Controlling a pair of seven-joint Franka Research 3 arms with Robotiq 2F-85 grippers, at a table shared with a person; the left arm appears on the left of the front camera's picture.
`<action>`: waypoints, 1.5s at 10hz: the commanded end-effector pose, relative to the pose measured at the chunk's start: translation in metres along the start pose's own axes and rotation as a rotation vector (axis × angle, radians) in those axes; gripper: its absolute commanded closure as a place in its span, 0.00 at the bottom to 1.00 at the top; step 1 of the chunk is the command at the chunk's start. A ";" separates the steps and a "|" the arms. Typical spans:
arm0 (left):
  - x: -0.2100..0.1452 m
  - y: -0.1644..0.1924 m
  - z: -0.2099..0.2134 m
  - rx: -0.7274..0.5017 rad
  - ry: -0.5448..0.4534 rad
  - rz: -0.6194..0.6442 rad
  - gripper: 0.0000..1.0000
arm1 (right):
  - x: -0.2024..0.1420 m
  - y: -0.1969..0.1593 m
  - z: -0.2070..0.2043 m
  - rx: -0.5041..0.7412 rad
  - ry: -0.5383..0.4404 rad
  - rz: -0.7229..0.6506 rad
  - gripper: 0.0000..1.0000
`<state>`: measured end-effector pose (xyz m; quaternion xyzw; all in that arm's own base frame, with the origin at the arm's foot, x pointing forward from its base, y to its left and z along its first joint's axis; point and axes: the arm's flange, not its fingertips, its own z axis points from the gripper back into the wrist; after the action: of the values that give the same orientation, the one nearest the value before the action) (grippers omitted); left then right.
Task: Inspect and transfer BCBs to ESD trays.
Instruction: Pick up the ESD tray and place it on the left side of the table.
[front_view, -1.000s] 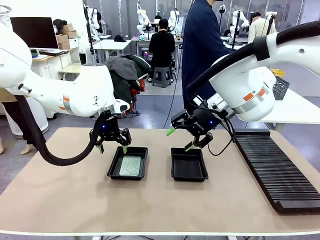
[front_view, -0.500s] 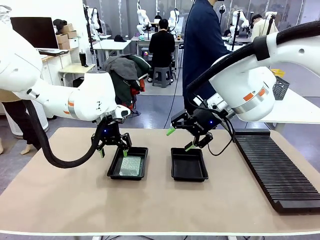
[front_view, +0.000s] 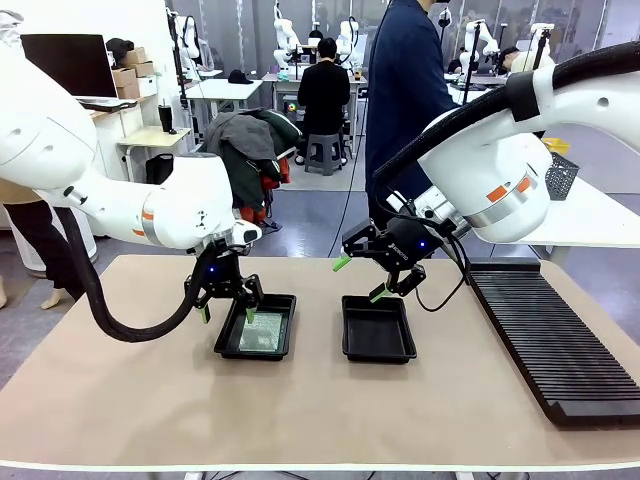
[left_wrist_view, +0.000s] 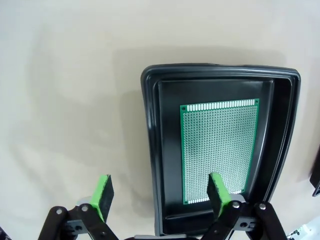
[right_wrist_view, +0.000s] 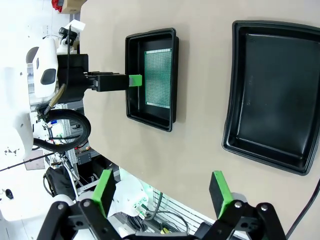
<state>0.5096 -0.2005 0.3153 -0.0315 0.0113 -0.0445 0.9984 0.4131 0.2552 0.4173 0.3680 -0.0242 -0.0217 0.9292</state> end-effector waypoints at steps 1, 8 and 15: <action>0.006 -0.001 -0.003 0.016 -0.003 -0.022 0.00 | 0.003 0.003 -0.002 -0.025 -0.011 -0.018 0.00; 0.000 0.000 -0.002 0.000 0.004 0.000 0.00 | 0.003 0.003 -0.002 -0.025 -0.011 -0.018 0.00; -0.001 0.007 -0.005 0.009 0.004 0.019 0.12 | 0.003 0.003 -0.002 -0.025 -0.011 -0.018 0.00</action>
<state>0.5124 -0.1950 0.3107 -0.0303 0.0154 -0.0365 0.9988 0.4131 0.2551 0.4174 0.3680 -0.0242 -0.0218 0.9292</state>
